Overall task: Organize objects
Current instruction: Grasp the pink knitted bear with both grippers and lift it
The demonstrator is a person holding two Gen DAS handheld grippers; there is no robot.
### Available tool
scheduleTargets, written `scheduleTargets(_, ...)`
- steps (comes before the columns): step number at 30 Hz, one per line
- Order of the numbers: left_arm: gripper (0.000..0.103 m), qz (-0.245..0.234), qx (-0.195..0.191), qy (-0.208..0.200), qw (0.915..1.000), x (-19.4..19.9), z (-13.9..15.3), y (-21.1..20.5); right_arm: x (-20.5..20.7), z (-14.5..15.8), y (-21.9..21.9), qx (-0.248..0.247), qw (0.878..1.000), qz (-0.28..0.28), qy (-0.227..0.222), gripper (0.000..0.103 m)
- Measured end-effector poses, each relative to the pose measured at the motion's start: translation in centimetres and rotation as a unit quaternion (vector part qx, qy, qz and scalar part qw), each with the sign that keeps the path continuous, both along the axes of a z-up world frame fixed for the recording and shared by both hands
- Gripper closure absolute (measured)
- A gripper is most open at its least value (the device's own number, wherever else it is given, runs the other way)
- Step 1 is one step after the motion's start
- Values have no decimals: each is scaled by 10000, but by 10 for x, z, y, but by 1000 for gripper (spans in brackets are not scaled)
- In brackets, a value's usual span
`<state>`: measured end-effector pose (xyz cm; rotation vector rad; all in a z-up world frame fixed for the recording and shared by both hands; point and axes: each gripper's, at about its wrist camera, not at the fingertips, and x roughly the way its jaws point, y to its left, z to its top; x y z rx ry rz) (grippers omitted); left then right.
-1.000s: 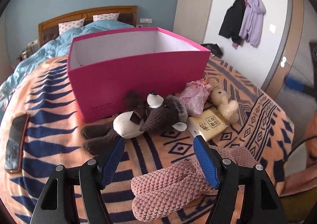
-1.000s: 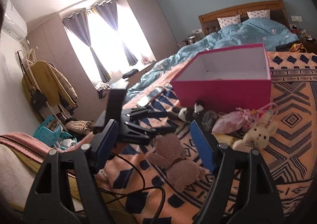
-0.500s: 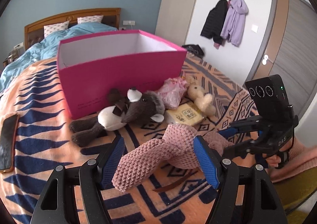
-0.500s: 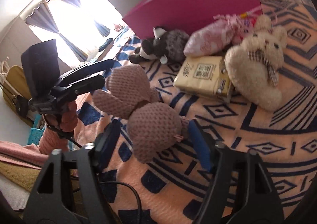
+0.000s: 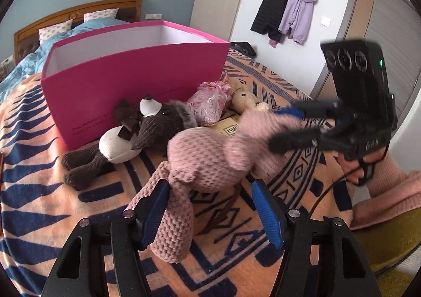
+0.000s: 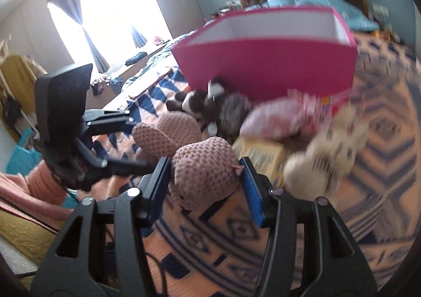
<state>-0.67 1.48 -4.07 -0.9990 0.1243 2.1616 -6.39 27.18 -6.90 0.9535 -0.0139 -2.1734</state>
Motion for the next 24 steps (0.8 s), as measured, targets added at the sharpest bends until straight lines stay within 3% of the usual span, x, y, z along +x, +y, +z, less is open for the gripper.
scheduleTargets(6,37,194,53,3,9998,-12,0,-3,-20,4,-3,258,9993,213,184,48)
scheduleTargets(15,40,9,-1,-105,9999,-22,-7,7,-20,-13,10,-83,9991,-129,-401,46)
scheduleTargets(19,43,35,107,-38,9999,-18,-1,6,-11,-4,7,-39,9996,-157,-238,47)
scheduleTargets(24,44,107,276,367,9989,-6,30,-3,-5,29,4,-110,9998,-30,154,47)
